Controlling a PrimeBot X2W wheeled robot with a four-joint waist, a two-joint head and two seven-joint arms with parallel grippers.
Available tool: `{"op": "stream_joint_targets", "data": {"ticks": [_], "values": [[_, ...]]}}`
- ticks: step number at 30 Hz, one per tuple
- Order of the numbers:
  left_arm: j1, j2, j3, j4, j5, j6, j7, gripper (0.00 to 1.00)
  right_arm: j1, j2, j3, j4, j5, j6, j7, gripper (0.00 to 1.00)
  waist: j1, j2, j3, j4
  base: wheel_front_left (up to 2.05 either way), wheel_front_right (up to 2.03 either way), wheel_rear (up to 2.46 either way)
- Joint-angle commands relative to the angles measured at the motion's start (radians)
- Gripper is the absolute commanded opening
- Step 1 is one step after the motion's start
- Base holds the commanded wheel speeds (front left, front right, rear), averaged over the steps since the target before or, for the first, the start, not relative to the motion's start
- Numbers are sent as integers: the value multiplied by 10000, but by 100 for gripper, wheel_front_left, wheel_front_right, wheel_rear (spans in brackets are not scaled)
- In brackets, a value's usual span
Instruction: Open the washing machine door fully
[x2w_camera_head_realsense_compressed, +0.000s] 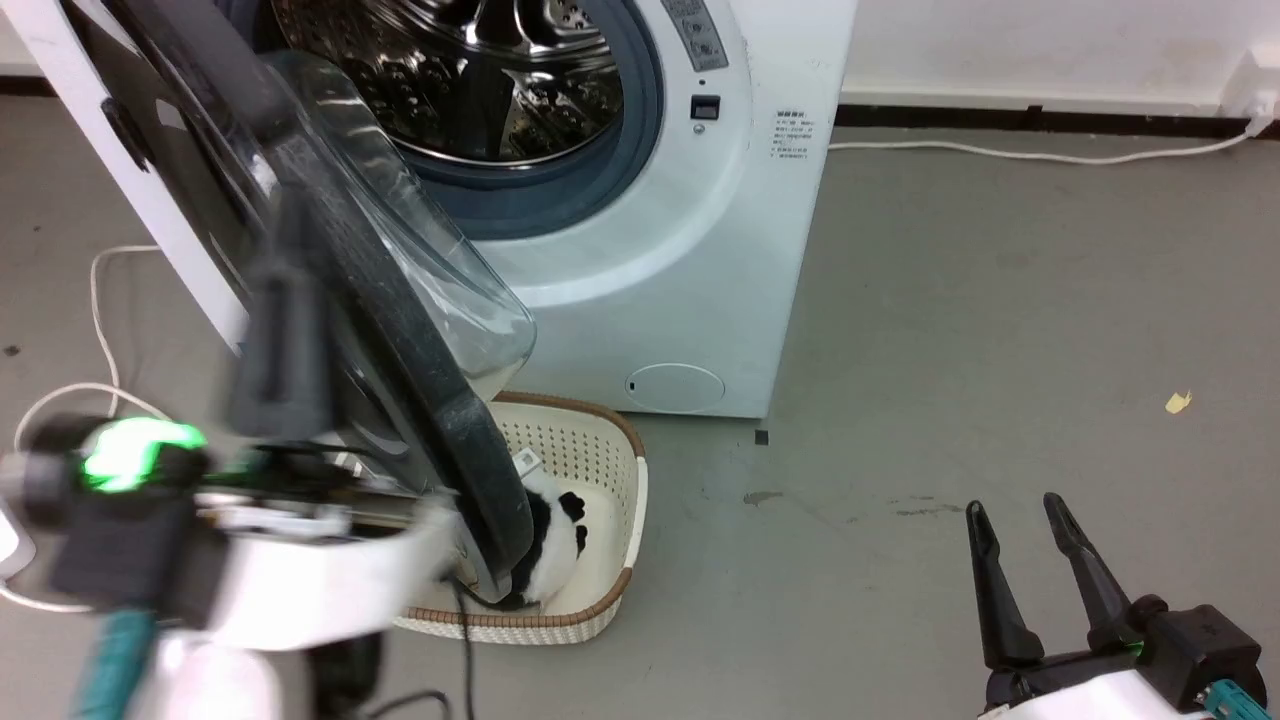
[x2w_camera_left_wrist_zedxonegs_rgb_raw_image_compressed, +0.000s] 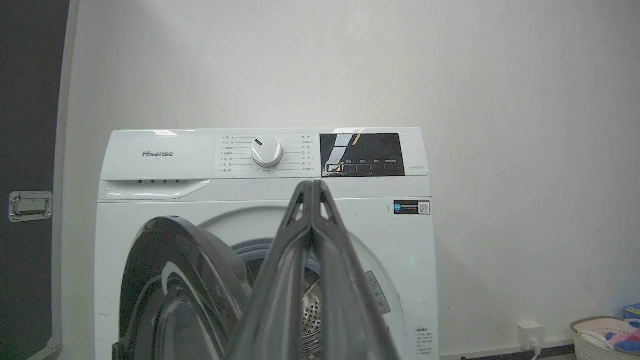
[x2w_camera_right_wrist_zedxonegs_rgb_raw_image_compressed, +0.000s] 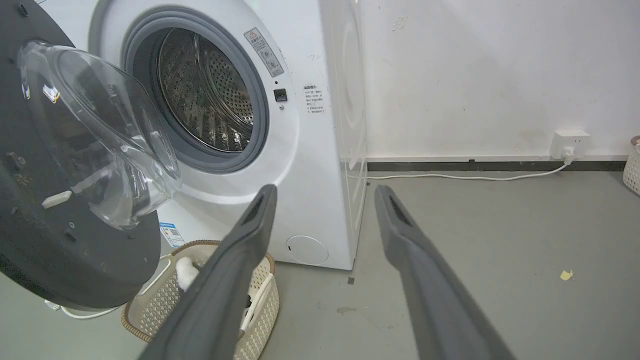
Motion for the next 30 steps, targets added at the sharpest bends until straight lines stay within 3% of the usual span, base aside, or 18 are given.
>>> {"op": "stream_joint_targets", "data": {"ticks": [1,13,21,30], "values": [[-116,-40,-191,26,68,-55,91,0,-95,43,6,-16,8,-7,-45,100,-1,-1,50,4,0,0,0],[632,-166,-2454,2531,-154,-68,870,0,-300,43,26,155,82,-7,-45,100,-1,-1,456,-116,0,0,0],[864,-172,-2406,4308,-390,394,857,0,-354,43,0,232,137,-7,-45,100,-1,-1,617,-39,0,0,0],[977,-25,-2211,5288,-550,519,432,0,-199,43,30,393,78,-7,-45,100,-1,-1,266,745,0,0,0]]}}
